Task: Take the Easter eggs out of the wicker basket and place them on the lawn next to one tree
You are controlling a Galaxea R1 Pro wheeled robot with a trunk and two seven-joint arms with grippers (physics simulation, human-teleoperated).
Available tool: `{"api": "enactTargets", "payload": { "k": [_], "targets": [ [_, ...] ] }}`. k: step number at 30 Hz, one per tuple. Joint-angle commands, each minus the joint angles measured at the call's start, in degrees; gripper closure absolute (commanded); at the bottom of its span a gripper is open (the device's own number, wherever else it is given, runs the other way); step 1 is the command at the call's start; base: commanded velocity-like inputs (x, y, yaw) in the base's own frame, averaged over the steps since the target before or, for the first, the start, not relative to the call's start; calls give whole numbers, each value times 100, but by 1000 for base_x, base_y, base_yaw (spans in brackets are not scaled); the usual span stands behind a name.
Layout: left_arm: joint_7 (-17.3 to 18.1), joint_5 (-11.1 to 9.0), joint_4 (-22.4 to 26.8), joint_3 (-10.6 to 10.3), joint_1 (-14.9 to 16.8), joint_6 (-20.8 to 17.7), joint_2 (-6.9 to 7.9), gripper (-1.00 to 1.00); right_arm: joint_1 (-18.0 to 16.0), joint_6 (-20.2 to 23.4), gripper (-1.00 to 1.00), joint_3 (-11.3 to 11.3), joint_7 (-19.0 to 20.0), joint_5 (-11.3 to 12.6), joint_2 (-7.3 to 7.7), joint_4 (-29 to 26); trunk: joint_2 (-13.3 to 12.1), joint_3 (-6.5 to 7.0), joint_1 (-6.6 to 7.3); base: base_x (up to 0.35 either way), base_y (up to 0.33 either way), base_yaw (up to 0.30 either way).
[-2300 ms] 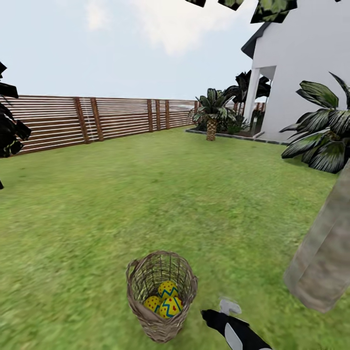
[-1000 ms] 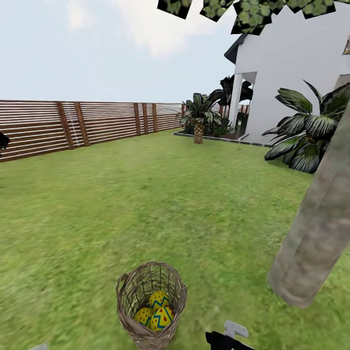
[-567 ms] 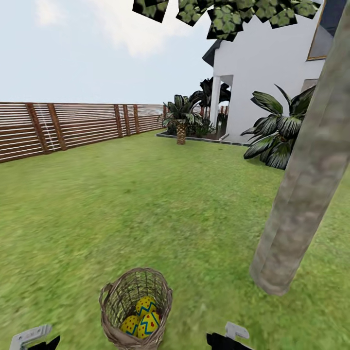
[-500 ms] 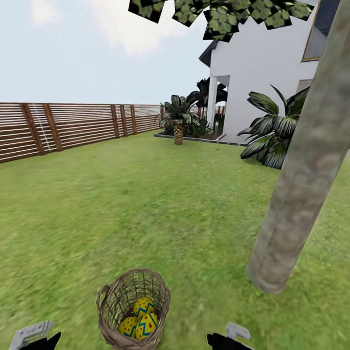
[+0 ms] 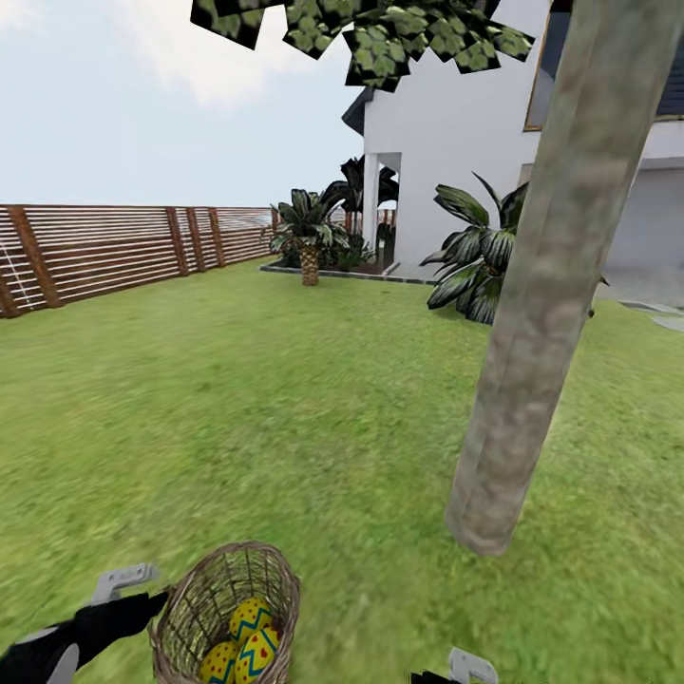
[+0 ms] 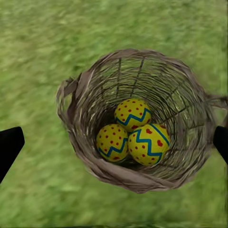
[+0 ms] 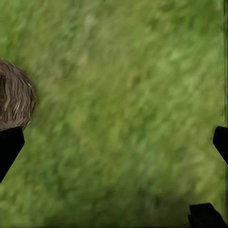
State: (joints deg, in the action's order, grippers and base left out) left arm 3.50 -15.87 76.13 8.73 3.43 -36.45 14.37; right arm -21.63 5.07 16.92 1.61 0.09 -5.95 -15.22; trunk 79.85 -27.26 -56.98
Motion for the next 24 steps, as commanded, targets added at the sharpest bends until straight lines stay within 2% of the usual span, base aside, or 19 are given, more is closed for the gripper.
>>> {"api": "enactTargets", "payload": {
  "k": [1, 2, 4, 7, 10, 13, 14, 17, 18, 21, 22, 24],
  "targets": [
    [21, 9, -108, -80, 78, -35, -1, -100, 1, 33, -100, 32, 16, 0, 0, -12, -38, 14, 23, 0, 0, -260],
    [17, 11, -403, -215, 284, -39, -4, -100, 16, 31, -100, 31, 16, 0, 5, -13, -78, 34, 45, 0, 0, -245],
    [18, 10, -770, -313, 540, -42, -11, -100, 37, 30, -100, 31, 16, 0, 10, -14, -158, 74, 89, 0, 0, -233],
    [13, 7, -1608, -466, 1158, -18, -14, -100, 66, 29, -100, 31, 15, 0, 18, -15, -278, 135, 155, 0, 0, -207],
    [11, 9, -1962, -522, 1540, -24, -22, -100, 75, 24, -100, 31, 15, 0, 21, -16, -399, 194, 221, 0, 0, -180],
    [11, 48, -2155, -587, 1791, -38, -30, -100, 77, 22, -100, 31, 15, 0, 22, -16, -519, 252, 286, 0, 0, -151],
    [11, 94, -2350, -651, 1976, -45, -40, -100, 78, 21, -100, 31, 15, 0, 23, -16, -559, 271, 308, 0, 0, -119],
    [12, 156, -3080, -784, 2485, -40, -85, -100, 79, 16, -100, 31, 20, 0, 20, -16, -680, 326, 374, 0, 0, -66],
    [15, 170, -3591, -826, 2813, -12, -110, -100, 80, 11, -100, 27, 25, 0, 18, -16, -720, 344, 396, 0, 0, -33],
    [15, 171, -4389, -862, 3295, 89, -136, -100, 80, 7, -100, 26, 32, 0, 16, -18, -840, 398, 462, 0, 0, -22],
    [13, 172, -4840, -875, 3557, 224, -146, -100, 80, -1, -100, 25, 35, 0, 16, -20, -880, 416, 484, 0, 0, -11],
    [8, 174, -5254, -883, 3790, 356, -154, -100, 80, -8, -100, 25, 38, 0, 15, -34, -960, 452, 528, 0, 0, -7]
  ]
}}
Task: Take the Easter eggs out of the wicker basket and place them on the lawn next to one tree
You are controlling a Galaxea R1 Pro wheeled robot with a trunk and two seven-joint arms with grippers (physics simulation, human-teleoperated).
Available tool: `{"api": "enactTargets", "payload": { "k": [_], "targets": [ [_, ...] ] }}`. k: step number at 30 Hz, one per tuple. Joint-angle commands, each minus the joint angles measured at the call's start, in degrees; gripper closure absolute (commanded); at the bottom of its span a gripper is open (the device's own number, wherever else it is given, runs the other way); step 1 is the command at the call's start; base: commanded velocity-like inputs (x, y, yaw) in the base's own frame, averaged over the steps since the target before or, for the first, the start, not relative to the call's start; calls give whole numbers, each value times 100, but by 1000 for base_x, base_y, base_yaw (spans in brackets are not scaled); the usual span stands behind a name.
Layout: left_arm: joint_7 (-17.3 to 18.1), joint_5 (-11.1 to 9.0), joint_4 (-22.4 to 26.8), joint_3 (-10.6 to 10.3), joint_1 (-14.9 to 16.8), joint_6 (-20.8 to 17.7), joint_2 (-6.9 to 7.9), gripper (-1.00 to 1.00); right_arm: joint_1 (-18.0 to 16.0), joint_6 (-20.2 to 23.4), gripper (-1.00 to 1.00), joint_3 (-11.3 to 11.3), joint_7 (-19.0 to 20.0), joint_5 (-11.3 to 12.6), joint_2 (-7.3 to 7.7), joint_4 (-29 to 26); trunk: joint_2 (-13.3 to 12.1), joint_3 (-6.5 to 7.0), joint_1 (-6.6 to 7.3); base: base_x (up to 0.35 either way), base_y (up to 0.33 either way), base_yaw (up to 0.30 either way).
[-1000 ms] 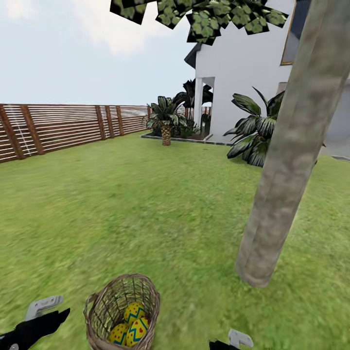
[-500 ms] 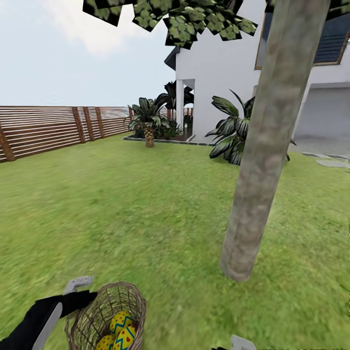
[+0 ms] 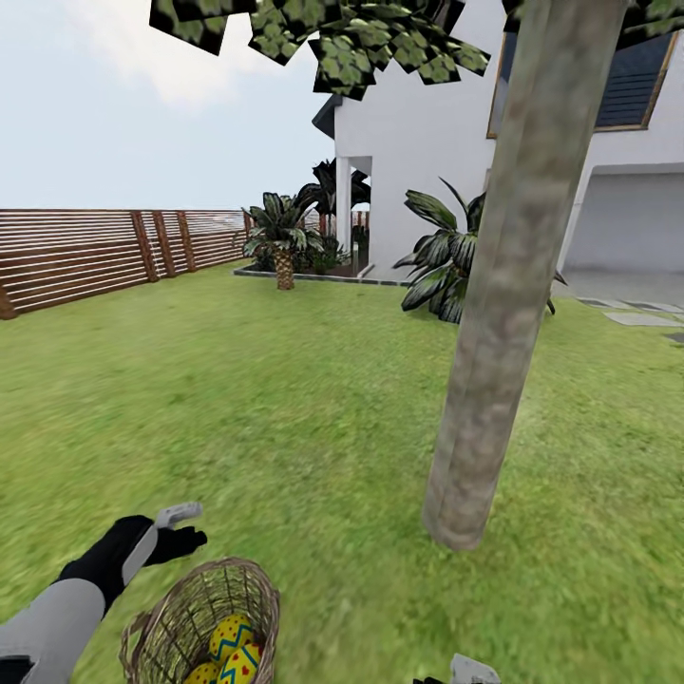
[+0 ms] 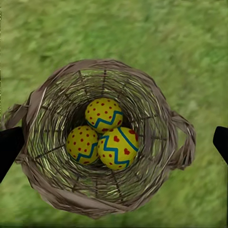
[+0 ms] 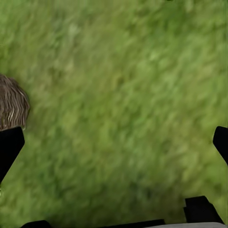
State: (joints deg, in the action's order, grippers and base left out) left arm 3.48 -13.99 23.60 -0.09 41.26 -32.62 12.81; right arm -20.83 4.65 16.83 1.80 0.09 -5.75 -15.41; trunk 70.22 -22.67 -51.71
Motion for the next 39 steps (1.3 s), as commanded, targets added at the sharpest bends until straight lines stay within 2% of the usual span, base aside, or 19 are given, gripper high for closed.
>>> {"api": "enactTargets", "payload": {
  "k": [1, 9, 26, 34, 39],
  "targets": [
    [8, -11, -88, -3, 55, -4, 0, -100, 0, 33, -100, 33, 20, 0, -4, -22, -38, 12, 23, 0, 0, -4],
    [-4, 1, -453, -7, 231, 108, -6, -100, 0, 14, -100, 37, 49, 7, -5, -108, -358, 155, 198, 0, 0, -1],
    [-6, -3, -506, -11, 219, 192, -6, -100, 8, 17, -100, 38, 59, 10, -5, -208, -1040, 443, 572, 0, 0, 0],
    [-2, -14, -506, -1, 216, 154, 0, -100, 7, 23, -100, 39, 51, 9, -5, -201, -1361, 523, 747, 0, 0, 0],
    [6, -15, -506, 0, 216, 125, -4, -100, 8, 27, -100, 39, 26, 14, -5, -199, -1361, 479, 747, 0, 0, 2]
  ]
}}
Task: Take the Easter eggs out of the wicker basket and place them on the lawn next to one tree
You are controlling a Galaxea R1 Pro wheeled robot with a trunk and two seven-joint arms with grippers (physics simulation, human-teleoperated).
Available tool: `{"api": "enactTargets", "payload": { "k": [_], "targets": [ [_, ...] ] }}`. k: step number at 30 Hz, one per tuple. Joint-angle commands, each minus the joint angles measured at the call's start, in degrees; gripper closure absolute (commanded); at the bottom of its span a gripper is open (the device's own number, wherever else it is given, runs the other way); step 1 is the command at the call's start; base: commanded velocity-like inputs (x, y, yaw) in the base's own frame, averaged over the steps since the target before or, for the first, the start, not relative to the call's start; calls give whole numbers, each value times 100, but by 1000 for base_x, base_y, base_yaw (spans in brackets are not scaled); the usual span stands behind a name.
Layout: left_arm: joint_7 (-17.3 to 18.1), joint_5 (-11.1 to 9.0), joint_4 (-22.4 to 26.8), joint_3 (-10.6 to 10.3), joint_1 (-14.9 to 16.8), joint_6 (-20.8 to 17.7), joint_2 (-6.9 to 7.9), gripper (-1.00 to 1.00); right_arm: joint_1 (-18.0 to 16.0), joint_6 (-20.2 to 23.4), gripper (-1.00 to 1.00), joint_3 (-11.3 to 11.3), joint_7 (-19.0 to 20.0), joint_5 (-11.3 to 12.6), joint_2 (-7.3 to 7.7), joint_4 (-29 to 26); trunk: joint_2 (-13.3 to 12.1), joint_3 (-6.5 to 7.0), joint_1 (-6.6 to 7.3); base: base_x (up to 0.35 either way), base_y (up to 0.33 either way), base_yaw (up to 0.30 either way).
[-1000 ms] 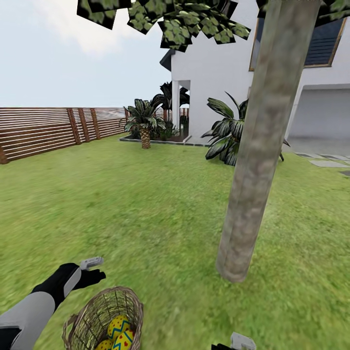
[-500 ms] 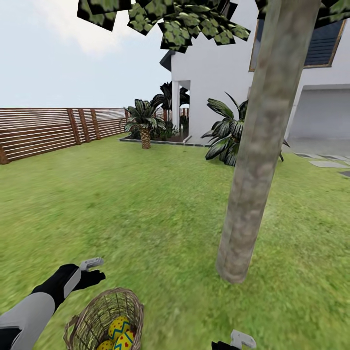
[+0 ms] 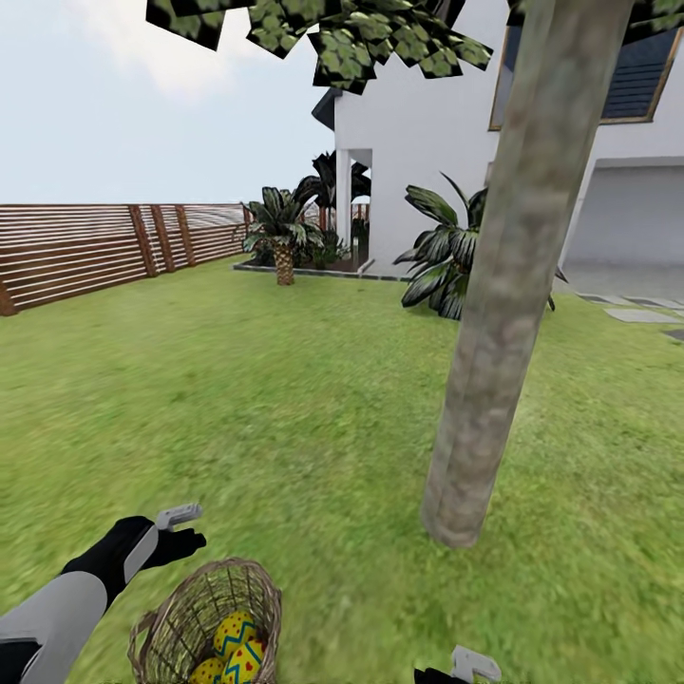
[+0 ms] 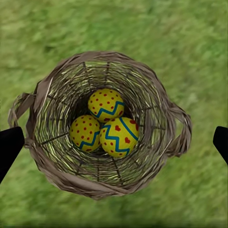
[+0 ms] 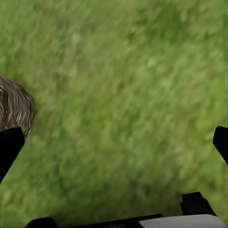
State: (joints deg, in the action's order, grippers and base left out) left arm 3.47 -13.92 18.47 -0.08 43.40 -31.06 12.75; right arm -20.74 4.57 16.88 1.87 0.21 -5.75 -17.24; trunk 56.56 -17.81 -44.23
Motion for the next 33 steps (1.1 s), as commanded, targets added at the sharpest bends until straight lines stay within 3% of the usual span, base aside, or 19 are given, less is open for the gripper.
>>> {"api": "enactTargets", "payload": {
  "k": [1, 10, 14, 19, 33],
  "targets": [
    [3, -23, 8, -1, 2, -33, 3, -100, -3, 35, -100, 35, 17, 3, -6, -15, 5, -17, 0, 0, 0, 22],
    [8, -29, 8, 5, -1, -37, -20, -100, -6, 35, -100, 35, 3, 1, -13, -19, 5, -99, 0, 0, 0, 54],
    [6, -60, 12, 16, -19, 26, -176, -100, -9, 49, -100, 25, -2, -5, -13, -23, 5, -135, 0, 0, 0, 78],
    [0, -78, 9, 29, -30, 139, -257, -100, -9, 87, -100, -11, -2, -34, -13, -21, 5, -181, 0, 0, 0, 87],
    [25, -88, 12, 58, -77, 188, -291, -100, -9, 89, -100, -67, 47, -87, -11, -18, 5, -309, 0, 2, 0, 91]
  ]
}}
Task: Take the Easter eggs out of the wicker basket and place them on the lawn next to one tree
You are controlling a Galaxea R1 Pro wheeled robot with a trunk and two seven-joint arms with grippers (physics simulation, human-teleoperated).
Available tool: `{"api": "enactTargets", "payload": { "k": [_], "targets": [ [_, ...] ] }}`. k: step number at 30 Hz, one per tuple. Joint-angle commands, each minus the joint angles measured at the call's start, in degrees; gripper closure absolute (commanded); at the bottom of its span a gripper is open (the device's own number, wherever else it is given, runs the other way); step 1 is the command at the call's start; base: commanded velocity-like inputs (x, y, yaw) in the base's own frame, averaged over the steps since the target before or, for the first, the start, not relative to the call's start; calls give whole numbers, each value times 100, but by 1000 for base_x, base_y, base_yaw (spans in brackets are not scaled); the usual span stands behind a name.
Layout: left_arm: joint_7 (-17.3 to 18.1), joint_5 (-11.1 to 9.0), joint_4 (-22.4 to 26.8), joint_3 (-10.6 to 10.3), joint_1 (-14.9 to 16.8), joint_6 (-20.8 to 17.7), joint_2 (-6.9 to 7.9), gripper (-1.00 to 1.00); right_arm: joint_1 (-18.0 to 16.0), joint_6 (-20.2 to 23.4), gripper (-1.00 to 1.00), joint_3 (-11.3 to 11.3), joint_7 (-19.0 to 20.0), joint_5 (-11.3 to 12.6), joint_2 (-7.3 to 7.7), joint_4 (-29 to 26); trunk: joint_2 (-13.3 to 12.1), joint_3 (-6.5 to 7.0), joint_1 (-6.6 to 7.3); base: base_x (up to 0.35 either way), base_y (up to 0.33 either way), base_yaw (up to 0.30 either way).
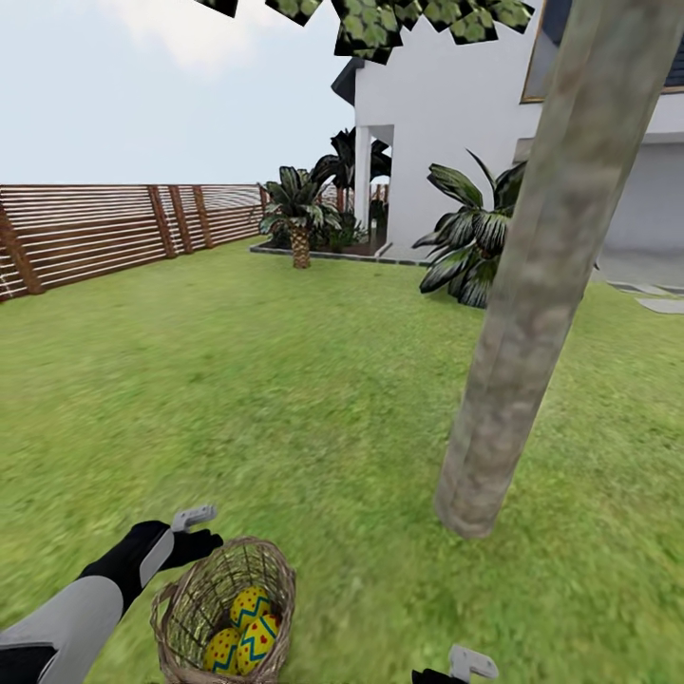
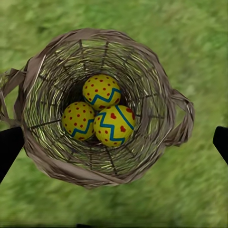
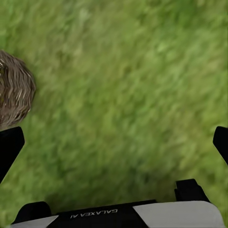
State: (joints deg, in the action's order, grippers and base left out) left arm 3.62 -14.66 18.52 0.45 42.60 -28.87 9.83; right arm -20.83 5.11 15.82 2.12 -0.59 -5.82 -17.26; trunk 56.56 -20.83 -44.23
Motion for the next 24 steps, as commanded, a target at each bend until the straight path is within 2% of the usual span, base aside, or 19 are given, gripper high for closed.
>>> {"api": "enactTargets", "payload": {
  "k": [1, 11, 20, 24],
  "targets": [
    [12, -15, 6, 6, -3, -27, 1, -100, 0, 35, -100, 40, 25, -7, -5, -16, 5, -16, -1, 23, 0, 92],
    [26, -30, 11, -5, -234, 10, -5, -100, 0, 15, -100, 48, 16, -11, -7, -9, 5, -80, -1, 30, 0, 60],
    [36, -14, 12, -9, -267, 13, -13, -100, 0, -6, -100, 52, 9, -11, 1, -1, 5, -85, -1, 58, 0, 5],
    [35, -5, 12, -11, -269, 13, -15, -100, 0, -8, -100, 52, 8, -16, 0, 9, 5, -85, -1, 181, 0, 0]
  ]
}}
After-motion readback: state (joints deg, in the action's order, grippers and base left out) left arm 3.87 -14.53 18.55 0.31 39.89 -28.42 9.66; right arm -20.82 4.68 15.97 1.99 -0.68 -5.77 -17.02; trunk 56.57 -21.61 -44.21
